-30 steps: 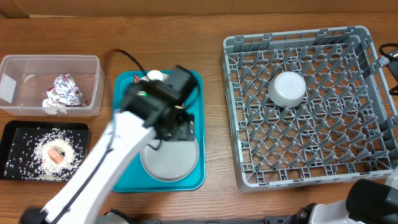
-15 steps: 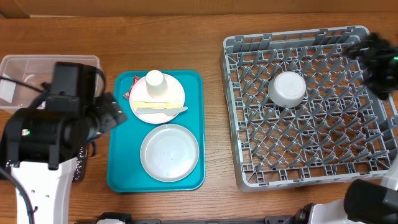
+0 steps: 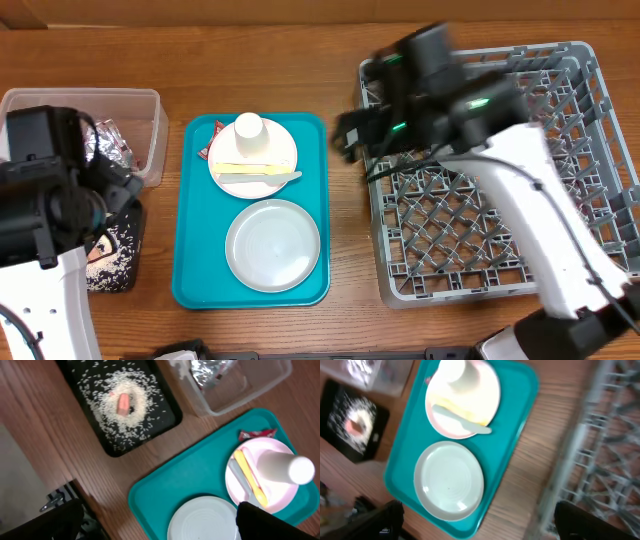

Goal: Sort waste into correct bins and load items into the dishwasher rack
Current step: 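Withdraw the left arm and move the right gripper to the plate, then grasp the rim of the white plate with the right gripper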

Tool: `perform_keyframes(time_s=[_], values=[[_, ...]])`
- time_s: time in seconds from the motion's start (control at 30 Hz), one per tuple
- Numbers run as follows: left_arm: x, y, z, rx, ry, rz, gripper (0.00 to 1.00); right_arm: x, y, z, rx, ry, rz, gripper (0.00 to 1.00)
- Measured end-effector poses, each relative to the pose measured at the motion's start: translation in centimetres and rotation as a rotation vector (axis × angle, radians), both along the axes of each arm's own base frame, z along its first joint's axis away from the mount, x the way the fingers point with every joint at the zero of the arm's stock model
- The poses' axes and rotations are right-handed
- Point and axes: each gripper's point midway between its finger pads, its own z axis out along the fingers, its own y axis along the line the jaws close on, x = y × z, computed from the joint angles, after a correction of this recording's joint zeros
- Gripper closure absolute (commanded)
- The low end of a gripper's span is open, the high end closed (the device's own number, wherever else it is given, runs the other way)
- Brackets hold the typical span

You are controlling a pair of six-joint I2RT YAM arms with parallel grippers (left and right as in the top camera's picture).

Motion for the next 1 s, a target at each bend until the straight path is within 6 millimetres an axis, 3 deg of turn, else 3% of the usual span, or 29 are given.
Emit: perform_keyframes(time_s=[0.17, 0.23, 0.4, 0.53, 0.73, 1.0], values=[[-1.0, 0.5, -0.2, -0.006, 0.030, 0.033, 0.00, -1.6, 4.4, -6.3, -0.119, 0.077, 0.074, 0.00], [-1.2, 0.5, -0.3, -0.009, 0.041, 0.033, 0.00, -2.0, 5.1, -8.9, -0.166, 0.129, 0.071, 0.01], [-1.3, 0.4, -0.4, -0.007, 0.047, 0.025, 0.00, -2.7, 6.0, -12.6, -0.231, 0.206, 0.062, 0.01], [-1.3, 0.5, -0.3, 0.001, 0.056, 0.002, 0.00, -4.1, 6.8, -13.4, -0.259, 0.233, 0.089, 0.01], [-1.3, 0.5, -0.3, 0.006, 0.062, -0.015, 0.00, -6.0, 9.0, -14.3, -0.271, 0.233, 0.151, 0.16], [-1.3, 0.5, -0.3, 0.007, 0.063, -0.018, 0.00, -5.4, 9.9, -17.9, -0.303, 0.245, 0.152, 0.17]])
